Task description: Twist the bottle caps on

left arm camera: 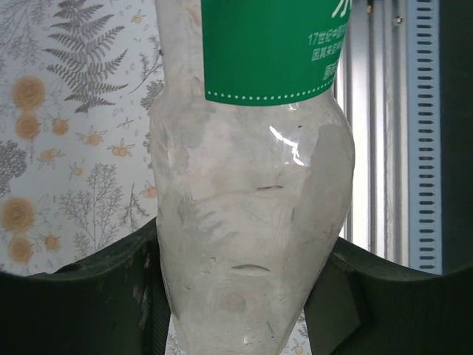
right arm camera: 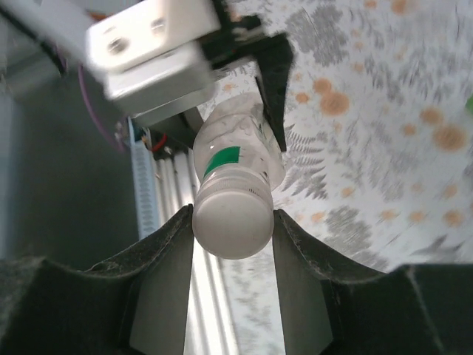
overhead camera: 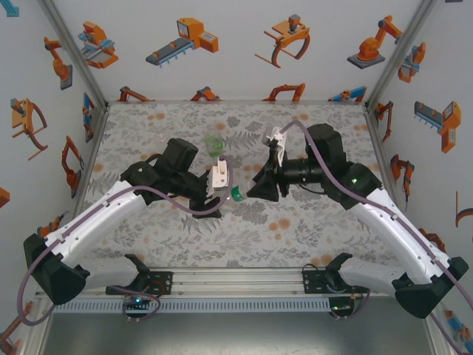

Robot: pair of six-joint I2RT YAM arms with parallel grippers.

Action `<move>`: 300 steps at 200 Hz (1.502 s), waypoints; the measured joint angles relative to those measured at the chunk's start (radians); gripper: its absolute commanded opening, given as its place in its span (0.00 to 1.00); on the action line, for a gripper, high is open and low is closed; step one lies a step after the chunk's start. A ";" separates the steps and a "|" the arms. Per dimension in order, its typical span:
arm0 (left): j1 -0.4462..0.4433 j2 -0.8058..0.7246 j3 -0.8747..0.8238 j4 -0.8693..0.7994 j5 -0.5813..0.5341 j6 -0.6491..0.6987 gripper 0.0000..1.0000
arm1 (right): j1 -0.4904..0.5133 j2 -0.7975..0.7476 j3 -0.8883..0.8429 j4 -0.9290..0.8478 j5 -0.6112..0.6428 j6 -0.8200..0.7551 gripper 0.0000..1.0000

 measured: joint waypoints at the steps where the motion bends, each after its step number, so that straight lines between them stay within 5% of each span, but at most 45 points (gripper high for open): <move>1: 0.000 0.000 0.000 0.001 -0.002 0.000 0.00 | 0.000 0.001 0.000 -0.001 0.009 0.021 0.00; 60: 0.000 -0.008 -0.025 0.055 -0.119 -0.006 0.00 | -0.003 0.023 -0.027 -0.023 0.231 0.809 0.00; 85: -0.001 -0.008 -0.043 0.055 -0.163 -0.005 0.00 | -0.003 0.052 -0.032 -0.063 0.265 0.998 0.00; 111: -0.003 -0.008 -0.044 0.065 -0.174 -0.003 0.00 | -0.002 0.056 -0.019 -0.085 0.289 1.040 0.36; 134: -0.009 -0.008 -0.044 0.102 -0.164 0.004 0.00 | -0.001 0.067 0.056 -0.143 0.314 0.950 0.63; 153: -0.014 -0.010 -0.044 0.113 -0.149 0.012 0.00 | -0.001 0.068 0.138 -0.170 0.320 0.810 0.71; 199: -0.015 -0.022 -0.044 0.113 -0.094 0.024 0.00 | -0.001 0.022 0.208 -0.177 0.257 0.360 0.73; 246: -0.029 -0.024 -0.042 0.106 -0.046 0.027 0.00 | 0.001 0.014 0.203 -0.187 -0.011 -0.172 0.71; 300: -0.045 -0.028 -0.042 0.103 -0.036 0.027 0.00 | 0.002 0.021 0.151 -0.173 -0.122 -0.407 0.62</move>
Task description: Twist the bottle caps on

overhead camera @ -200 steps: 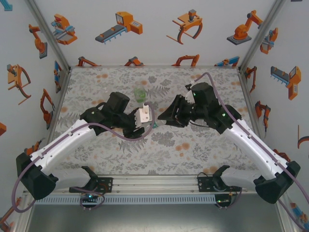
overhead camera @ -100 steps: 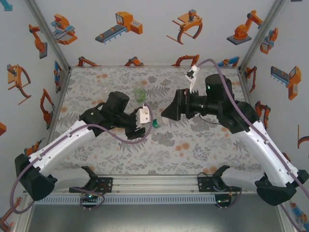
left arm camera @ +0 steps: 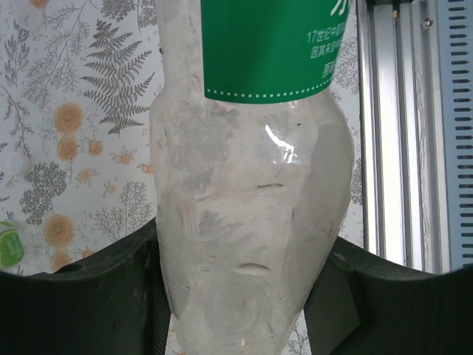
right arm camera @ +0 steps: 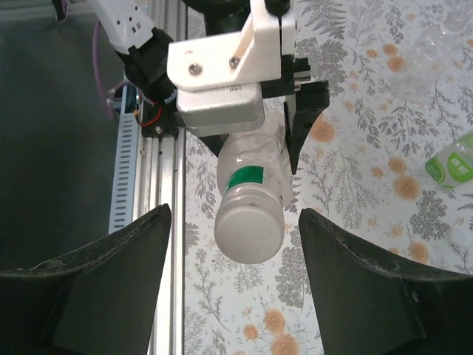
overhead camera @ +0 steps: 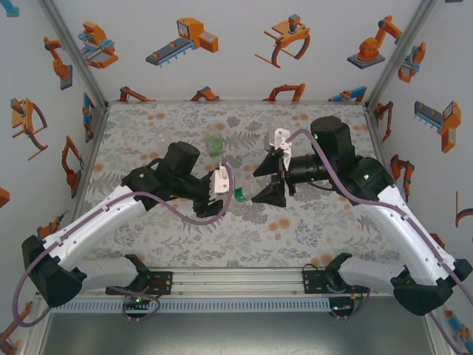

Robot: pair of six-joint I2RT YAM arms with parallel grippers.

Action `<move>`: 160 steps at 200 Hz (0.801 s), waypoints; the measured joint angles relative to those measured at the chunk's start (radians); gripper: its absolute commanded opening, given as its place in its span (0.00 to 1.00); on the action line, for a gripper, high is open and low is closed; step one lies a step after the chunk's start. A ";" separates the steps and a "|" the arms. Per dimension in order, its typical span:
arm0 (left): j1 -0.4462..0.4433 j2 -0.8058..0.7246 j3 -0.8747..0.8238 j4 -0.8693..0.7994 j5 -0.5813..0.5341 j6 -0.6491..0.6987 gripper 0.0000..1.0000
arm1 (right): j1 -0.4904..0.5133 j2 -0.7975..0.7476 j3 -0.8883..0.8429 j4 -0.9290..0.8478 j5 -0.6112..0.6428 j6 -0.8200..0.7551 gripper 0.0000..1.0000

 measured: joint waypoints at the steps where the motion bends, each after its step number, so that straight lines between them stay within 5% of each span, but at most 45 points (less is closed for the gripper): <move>1: 0.000 0.000 0.000 0.000 0.000 0.000 0.00 | 0.000 0.000 -0.001 0.000 0.000 -0.002 0.62; 101: -0.011 0.000 0.007 0.000 0.001 -0.001 0.00 | 0.010 -0.003 -0.060 -0.002 0.041 -0.061 0.50; 160: -0.011 0.000 0.007 -0.001 -0.003 -0.007 0.00 | 0.023 -0.023 -0.087 0.033 0.074 -0.005 0.13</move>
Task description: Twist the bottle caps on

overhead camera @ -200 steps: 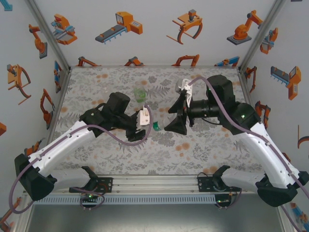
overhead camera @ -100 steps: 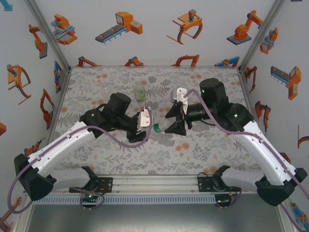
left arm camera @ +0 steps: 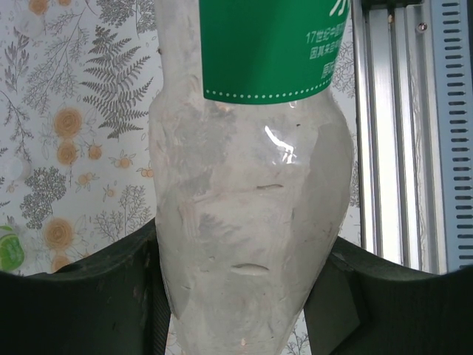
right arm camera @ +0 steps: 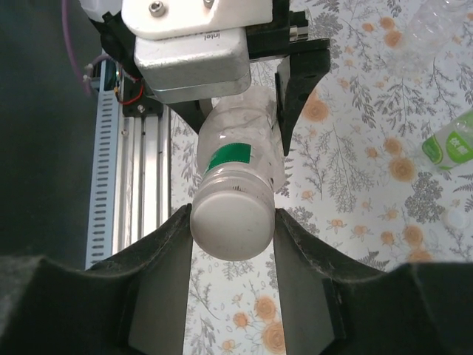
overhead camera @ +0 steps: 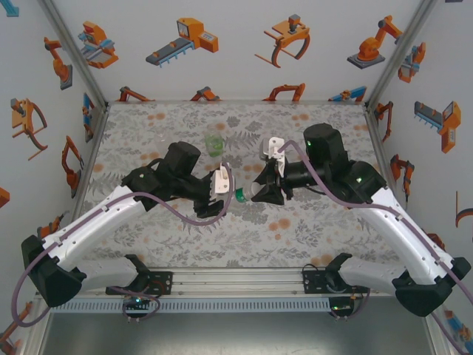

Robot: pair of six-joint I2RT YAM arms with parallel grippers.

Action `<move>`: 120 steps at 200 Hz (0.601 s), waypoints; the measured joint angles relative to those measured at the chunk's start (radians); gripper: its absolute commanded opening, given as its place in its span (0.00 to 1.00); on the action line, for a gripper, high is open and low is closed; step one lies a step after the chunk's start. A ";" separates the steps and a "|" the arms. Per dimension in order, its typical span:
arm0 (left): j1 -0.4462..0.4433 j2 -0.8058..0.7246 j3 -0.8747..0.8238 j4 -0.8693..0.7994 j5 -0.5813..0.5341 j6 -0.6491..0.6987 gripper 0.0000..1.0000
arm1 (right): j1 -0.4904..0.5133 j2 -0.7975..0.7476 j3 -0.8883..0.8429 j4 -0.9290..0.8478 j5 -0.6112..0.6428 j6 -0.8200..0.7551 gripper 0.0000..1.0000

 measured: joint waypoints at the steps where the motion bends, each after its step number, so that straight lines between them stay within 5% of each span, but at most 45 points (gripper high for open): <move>1: 0.000 0.000 0.000 0.000 0.000 0.000 0.00 | 0.000 0.000 -0.001 0.002 0.000 0.004 0.12; 10: 0.000 0.000 0.000 -0.003 -0.001 0.000 0.00 | 0.001 -0.006 -0.012 0.015 0.009 0.045 0.00; 120: 0.005 0.000 0.000 0.016 -0.101 -0.027 0.00 | 0.003 -0.018 -0.063 0.070 0.263 1.072 0.00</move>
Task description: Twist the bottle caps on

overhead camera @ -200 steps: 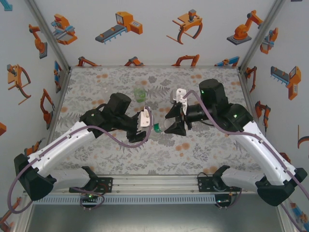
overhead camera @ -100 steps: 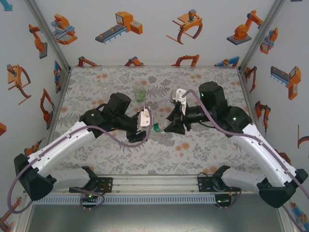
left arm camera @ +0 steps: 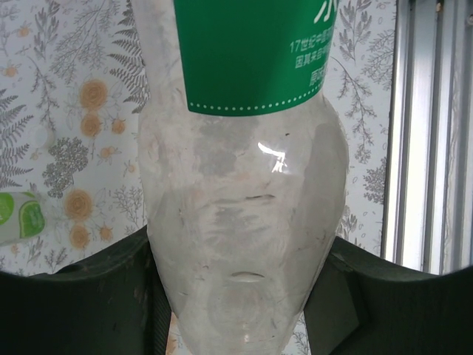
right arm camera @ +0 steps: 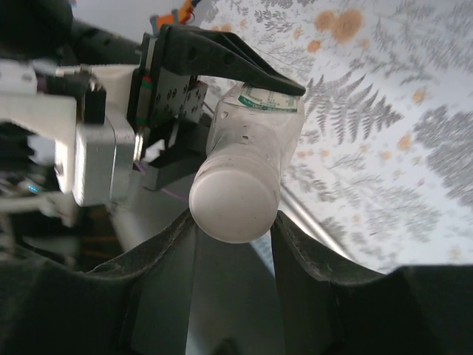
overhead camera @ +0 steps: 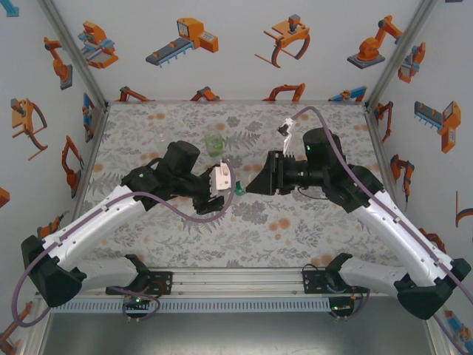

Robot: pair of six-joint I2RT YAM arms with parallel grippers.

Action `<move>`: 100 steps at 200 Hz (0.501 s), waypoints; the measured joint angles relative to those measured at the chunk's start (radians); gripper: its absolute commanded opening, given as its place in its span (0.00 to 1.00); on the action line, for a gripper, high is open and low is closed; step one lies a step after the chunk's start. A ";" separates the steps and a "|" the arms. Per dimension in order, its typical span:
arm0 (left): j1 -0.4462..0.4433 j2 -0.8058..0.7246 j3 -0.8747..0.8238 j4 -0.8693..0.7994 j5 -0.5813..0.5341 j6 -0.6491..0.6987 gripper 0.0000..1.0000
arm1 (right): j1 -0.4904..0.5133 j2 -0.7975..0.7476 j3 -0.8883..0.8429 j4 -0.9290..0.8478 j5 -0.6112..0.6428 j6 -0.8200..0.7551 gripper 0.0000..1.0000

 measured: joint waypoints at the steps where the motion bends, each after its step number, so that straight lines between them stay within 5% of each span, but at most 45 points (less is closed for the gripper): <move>1: 0.000 0.000 0.000 0.000 -0.001 0.000 0.00 | 0.000 0.000 0.000 0.000 0.001 0.006 0.00; 81: 0.005 0.003 0.008 0.034 -0.065 -0.008 0.00 | 0.011 0.102 0.166 -0.179 0.110 0.278 0.00; 100: 0.005 0.004 0.010 0.034 -0.080 -0.011 0.00 | 0.011 0.110 0.177 -0.184 0.121 0.275 0.29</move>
